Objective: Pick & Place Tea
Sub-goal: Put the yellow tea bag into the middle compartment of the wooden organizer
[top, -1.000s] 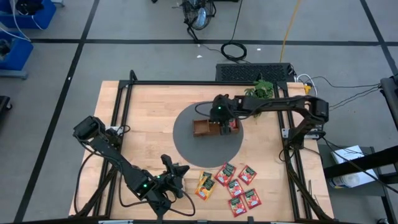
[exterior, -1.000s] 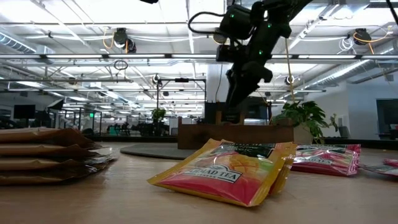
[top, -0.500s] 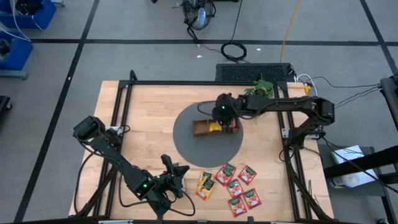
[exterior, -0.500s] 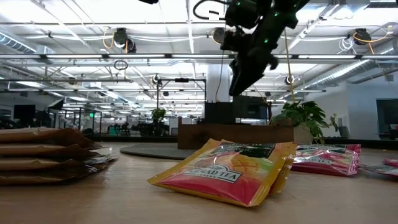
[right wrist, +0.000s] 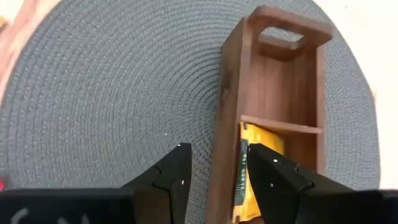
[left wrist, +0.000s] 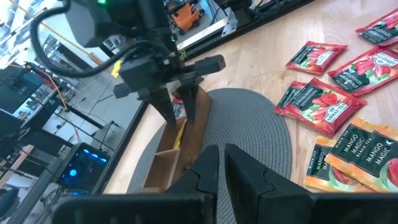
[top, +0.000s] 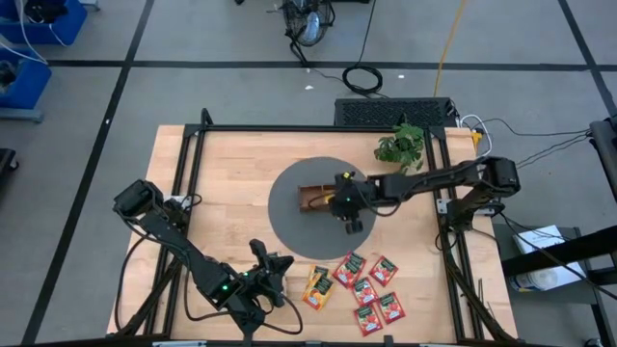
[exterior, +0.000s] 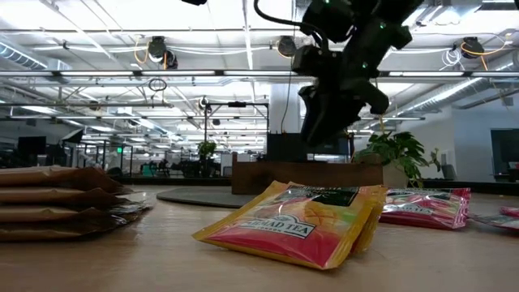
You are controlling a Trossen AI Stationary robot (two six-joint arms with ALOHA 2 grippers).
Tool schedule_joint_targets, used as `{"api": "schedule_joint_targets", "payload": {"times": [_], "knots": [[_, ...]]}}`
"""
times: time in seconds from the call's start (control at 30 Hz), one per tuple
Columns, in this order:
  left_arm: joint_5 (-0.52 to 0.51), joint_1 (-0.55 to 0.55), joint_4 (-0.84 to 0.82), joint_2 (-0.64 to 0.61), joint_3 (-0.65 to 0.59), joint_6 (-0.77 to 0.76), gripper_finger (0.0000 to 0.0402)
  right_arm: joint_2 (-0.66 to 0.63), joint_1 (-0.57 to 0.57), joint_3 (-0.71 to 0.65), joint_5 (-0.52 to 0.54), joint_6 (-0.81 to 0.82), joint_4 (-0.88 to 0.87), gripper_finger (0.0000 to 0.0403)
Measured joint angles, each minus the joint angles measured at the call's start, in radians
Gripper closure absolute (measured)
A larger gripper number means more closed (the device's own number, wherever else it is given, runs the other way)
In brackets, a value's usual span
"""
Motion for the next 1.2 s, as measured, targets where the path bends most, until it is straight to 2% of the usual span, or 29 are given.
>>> {"api": "schedule_joint_targets", "payload": {"times": [0.17,0.27,0.6,0.8,1.2], "knots": [[0.0,0.0,-0.002,0.0,0.0,0.003,0.0366,0.0,-0.002,-0.048,0.008,-0.002,0.076,0.0254],[0.0,0.0,-0.002,0.0,0.0,0.003,0.0366,0.0,-0.005,-0.057,0.05,-0.009,0.102,0.0256],[0.0,0.011,-0.002,0.0,0.0,0.005,0.0366,0.005,-0.005,-0.058,0.058,-0.02,0.093,0.0253],[0.052,0.027,-0.003,0.0,0.0,0.005,0.0366,0.005,-0.011,-0.058,0.08,-0.02,0.09,0.0253],[0.061,0.027,-0.003,0.0,0.0,0.005,0.0366,0.005,-0.012,-0.058,0.075,0.013,0.099,0.025]]}}
